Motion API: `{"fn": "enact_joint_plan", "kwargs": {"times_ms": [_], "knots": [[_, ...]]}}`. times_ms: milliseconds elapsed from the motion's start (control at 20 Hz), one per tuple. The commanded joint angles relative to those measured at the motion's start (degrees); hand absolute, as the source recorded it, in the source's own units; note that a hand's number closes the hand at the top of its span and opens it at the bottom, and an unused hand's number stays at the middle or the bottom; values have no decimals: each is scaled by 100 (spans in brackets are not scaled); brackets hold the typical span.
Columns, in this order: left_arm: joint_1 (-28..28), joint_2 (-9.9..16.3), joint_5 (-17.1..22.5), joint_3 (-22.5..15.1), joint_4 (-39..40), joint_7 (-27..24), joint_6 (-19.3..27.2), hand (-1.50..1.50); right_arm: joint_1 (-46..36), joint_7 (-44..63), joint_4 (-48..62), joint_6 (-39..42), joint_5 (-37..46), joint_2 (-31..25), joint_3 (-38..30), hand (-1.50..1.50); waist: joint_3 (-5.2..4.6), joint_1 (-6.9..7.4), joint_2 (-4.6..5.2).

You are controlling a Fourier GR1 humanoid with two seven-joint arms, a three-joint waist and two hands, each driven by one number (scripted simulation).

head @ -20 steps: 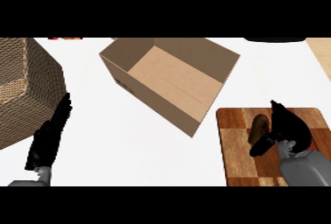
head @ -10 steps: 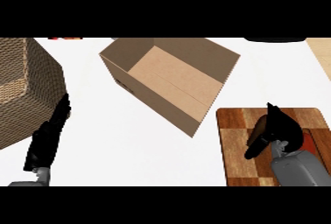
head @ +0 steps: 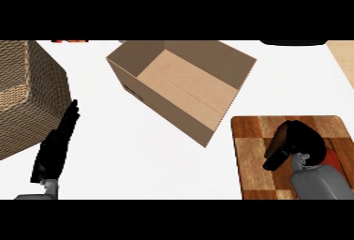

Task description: Pick the sweet potato from the cutting board and place it in the cardboard box

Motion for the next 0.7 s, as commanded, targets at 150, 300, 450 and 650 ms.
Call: {"fn": "enact_joint_plan", "kwargs": {"times_ms": [150,300,450,650], "knots": [[2,246,288,364,95,-58,-439,0,-76,4,290,-164,1026,-297,179,150,18,13,19],[-166,29,30,89,-17,115,-231,0,-722,-1386,493,101,719,-613,320,150,24,96,44],[-130,58,67,80,0,-67,-299,0,-814,-3231,543,-46,348,-1052,529,150,51,307,124],[-163,-20,21,48,-50,41,-220,0,-1151,-5037,1077,-420,120,-1533,343,150,49,265,114]]}}
